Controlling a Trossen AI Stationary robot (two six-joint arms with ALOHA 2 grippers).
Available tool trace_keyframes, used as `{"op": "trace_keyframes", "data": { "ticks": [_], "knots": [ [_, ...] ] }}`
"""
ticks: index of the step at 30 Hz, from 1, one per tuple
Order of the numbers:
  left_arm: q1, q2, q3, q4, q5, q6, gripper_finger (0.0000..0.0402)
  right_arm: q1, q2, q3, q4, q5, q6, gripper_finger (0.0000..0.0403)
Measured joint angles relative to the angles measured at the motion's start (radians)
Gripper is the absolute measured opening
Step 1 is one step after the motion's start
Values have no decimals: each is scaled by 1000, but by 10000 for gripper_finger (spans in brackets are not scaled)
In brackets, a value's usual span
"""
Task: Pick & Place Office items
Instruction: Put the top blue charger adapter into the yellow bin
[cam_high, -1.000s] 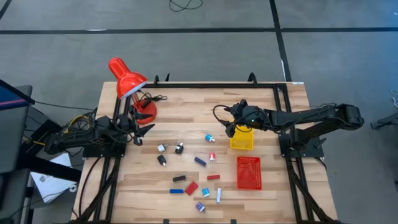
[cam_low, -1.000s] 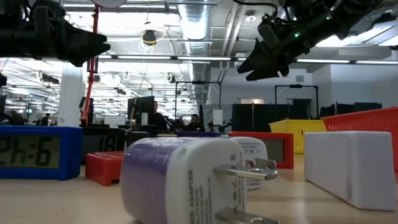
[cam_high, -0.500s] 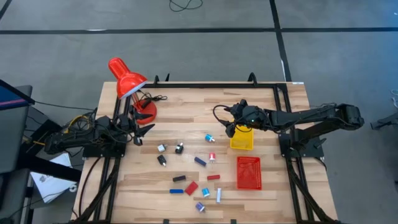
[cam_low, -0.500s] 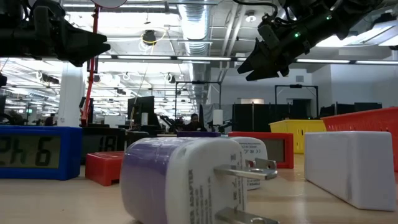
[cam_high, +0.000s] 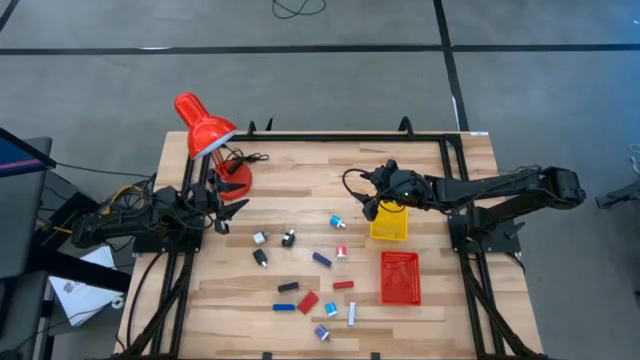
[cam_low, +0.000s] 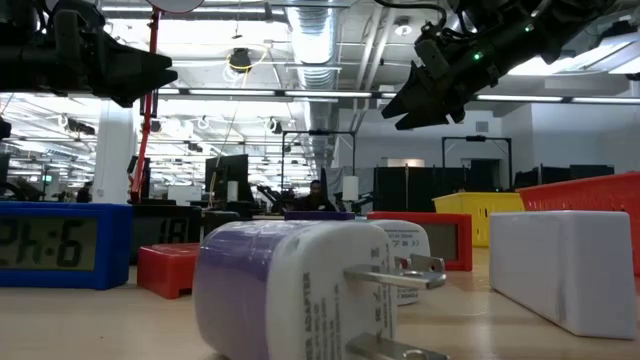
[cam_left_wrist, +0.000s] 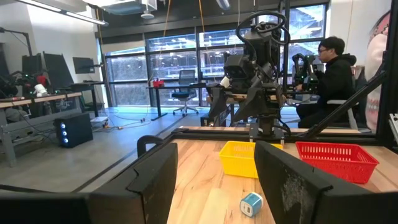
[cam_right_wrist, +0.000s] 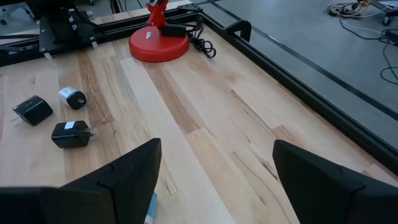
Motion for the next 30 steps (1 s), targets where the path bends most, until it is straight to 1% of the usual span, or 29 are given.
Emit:
{"op": "trace_keyframes", "data": {
  "ticks": [30],
  "knots": [
    [0,0,0,0,0,0,208,2,0,0,-1,0,-14,302]
  ]
}}
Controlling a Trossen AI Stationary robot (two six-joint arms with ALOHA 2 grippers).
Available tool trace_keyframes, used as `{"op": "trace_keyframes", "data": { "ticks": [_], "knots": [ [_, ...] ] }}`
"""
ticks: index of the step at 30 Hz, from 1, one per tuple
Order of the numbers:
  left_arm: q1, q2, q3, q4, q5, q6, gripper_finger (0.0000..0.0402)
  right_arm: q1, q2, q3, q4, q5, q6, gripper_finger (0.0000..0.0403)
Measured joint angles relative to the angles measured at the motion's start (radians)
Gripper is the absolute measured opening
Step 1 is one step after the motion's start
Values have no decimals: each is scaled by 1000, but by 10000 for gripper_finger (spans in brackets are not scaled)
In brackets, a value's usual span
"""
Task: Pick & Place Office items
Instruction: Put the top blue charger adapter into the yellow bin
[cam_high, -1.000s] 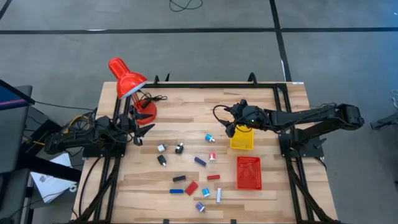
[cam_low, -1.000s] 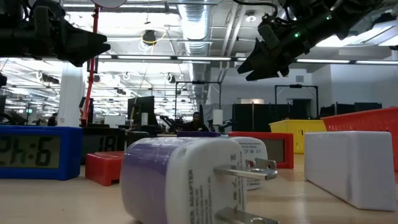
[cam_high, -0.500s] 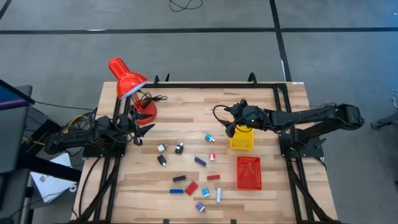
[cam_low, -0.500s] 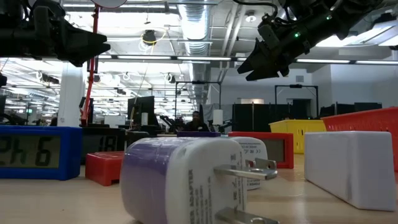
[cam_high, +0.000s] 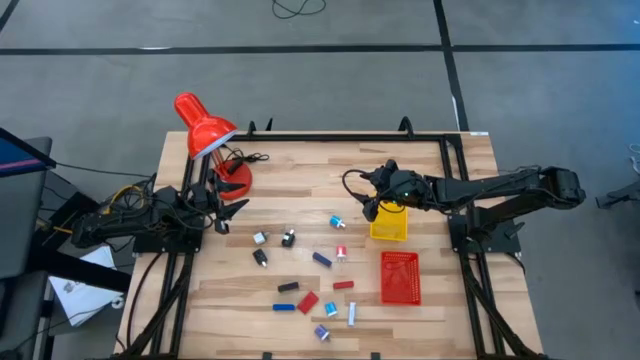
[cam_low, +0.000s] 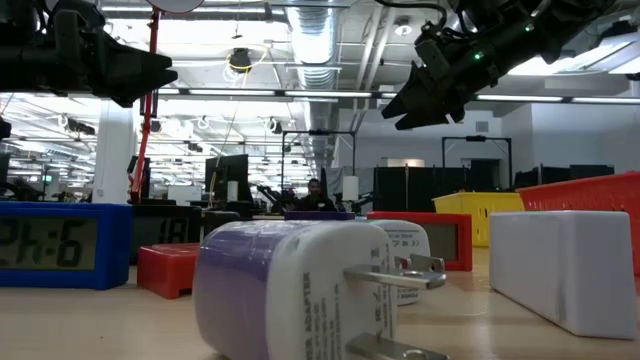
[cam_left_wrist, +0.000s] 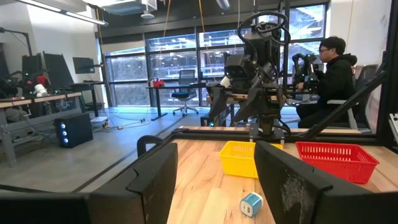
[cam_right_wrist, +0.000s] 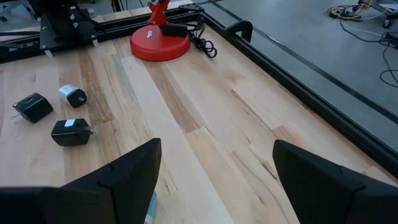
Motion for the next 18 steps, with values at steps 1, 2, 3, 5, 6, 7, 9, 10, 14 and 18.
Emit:
{"op": "trace_keyframes", "data": {
  "ticks": [1,2,3,5,6,7,9,10,14,18],
  "knots": [
    [0,0,0,0,0,0,208,0,0,0,0,0,4,302],
    [0,0,0,0,0,0,208,0,0,0,0,0,6,301],
    [0,0,0,0,0,0,208,0,0,0,0,0,6,301],
    [0,0,0,0,0,0,208,0,0,0,0,0,6,301],
    [0,0,0,0,0,0,208,0,0,0,0,0,6,301],
    [0,0,0,0,0,0,208,0,0,0,0,0,6,301],
    [0,0,0,0,0,0,208,0,0,0,1,0,5,301],
    [0,0,0,0,0,0,208,0,0,0,1,0,3,301],
    [0,0,0,0,0,0,208,0,0,0,20,-28,-1,301],
    [0,0,0,0,0,0,208,15,9,0,37,-82,-18,301]
  ]
}}
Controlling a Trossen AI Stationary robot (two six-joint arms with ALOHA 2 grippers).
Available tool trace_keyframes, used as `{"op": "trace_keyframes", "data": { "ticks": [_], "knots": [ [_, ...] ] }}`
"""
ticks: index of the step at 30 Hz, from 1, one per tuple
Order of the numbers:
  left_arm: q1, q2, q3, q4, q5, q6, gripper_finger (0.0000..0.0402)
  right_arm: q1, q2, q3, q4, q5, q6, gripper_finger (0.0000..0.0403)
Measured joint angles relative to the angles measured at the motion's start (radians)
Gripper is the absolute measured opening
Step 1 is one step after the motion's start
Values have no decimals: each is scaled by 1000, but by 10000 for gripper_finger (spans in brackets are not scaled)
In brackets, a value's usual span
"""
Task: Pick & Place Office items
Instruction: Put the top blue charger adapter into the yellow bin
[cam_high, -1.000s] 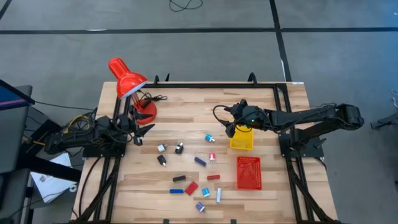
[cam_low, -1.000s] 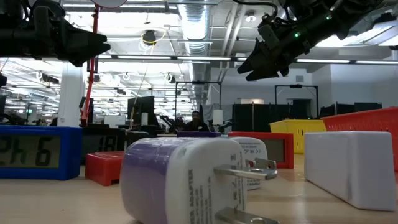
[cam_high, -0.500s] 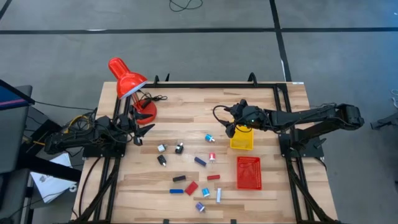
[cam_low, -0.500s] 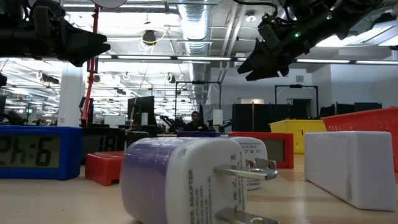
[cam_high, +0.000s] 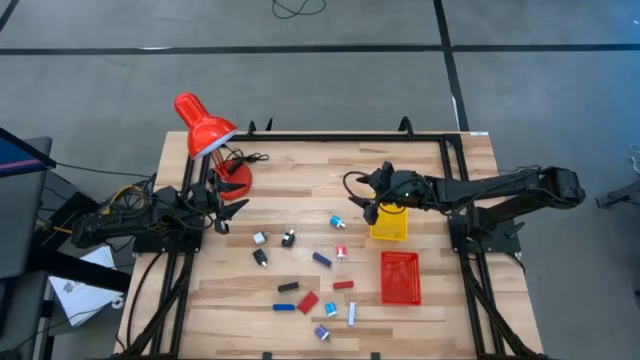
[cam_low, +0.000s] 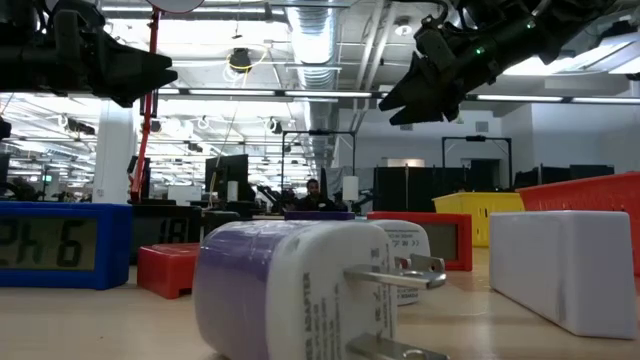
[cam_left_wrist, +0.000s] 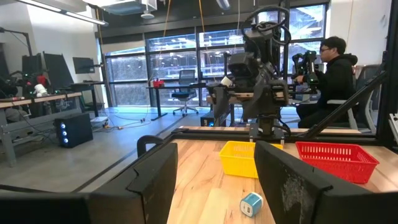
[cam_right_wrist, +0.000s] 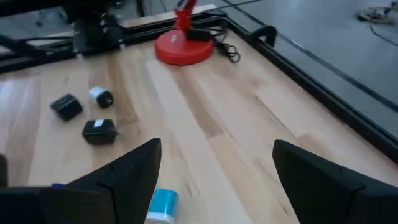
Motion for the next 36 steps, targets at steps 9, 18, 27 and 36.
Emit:
{"op": "trace_keyframes", "data": {
  "ticks": [9,18,27,36],
  "knots": [
    [0,0,0,0,0,0,208,87,144,37,17,35,-13,301],
    [0,0,0,0,0,0,208,110,291,63,132,58,-9,301],
    [0,0,0,0,0,0,208,99,316,63,125,59,74,301],
    [0,0,0,0,0,0,208,87,265,63,87,59,77,301]
  ]
}}
